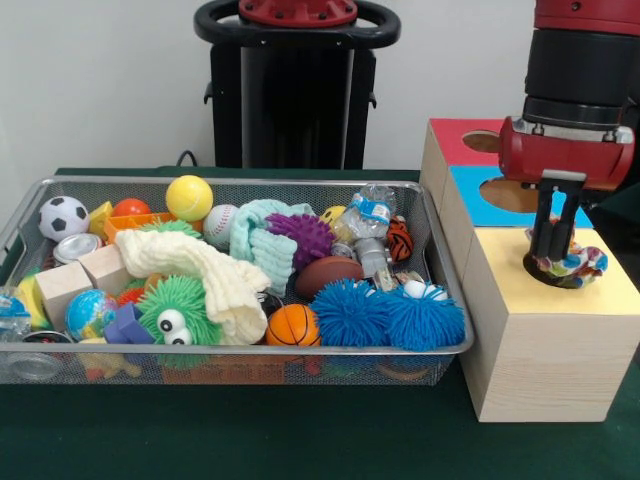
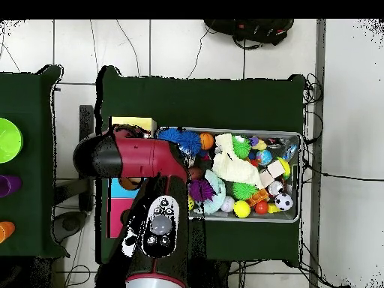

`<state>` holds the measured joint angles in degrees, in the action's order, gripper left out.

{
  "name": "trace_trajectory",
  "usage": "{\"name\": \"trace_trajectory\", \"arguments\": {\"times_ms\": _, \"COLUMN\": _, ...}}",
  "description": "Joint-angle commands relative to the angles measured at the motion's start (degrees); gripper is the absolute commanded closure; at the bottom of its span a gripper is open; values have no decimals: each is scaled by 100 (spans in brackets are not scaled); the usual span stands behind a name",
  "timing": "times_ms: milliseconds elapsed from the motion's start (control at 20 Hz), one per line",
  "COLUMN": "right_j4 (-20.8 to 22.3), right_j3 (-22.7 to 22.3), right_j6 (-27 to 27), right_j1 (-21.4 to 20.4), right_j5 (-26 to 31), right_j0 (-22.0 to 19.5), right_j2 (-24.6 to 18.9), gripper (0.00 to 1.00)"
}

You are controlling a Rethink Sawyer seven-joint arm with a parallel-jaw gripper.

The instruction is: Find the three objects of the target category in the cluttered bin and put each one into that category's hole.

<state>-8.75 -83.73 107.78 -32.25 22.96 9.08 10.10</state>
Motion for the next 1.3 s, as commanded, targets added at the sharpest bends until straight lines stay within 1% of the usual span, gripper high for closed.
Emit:
{"name": "trace_trajectory", "arguments": {"times_ms": 50, "right_j4": 1, "right_j3": -748, "right_j6": 858, "right_j1": 14, "right_j5": 586, "right_j0": -158, "right_j2": -144, "gripper": 100}}
{"name": "trace_trajectory", "arguments": {"times_ms": 250, "right_j4": 33, "right_j3": -863, "right_j6": 767, "right_j1": -407, "right_j5": 1165, "right_j0": -89, "right_j2": 8, "gripper": 100}}
{"name": "trace_trajectory", "arguments": {"times_ms": 400, "right_j4": 45, "right_j3": -863, "right_j6": 723, "right_j1": -572, "right_j5": 1422, "right_j0": -86, "right_j2": 32, "gripper": 100}}
{"name": "trace_trajectory", "arguments": {"times_ms": 700, "right_j4": 64, "right_j3": -880, "right_j6": 773, "right_j1": -593, "right_j5": 1428, "right_j0": -123, "right_j2": -15, "gripper": 100}}
{"name": "trace_trajectory", "arguments": {"times_ms": 1150, "right_j4": 84, "right_j3": -987, "right_j6": 815, "right_j1": -566, "right_j5": 1212, "right_j0": -151, "right_j2": -89, "gripper": 100}}
{"name": "trace_trajectory", "arguments": {"times_ms": 1300, "right_j4": 82, "right_j3": -966, "right_j6": 837, "right_j1": -495, "right_j5": 1087, "right_j0": -168, "right_j2": -116, "gripper": 100}}
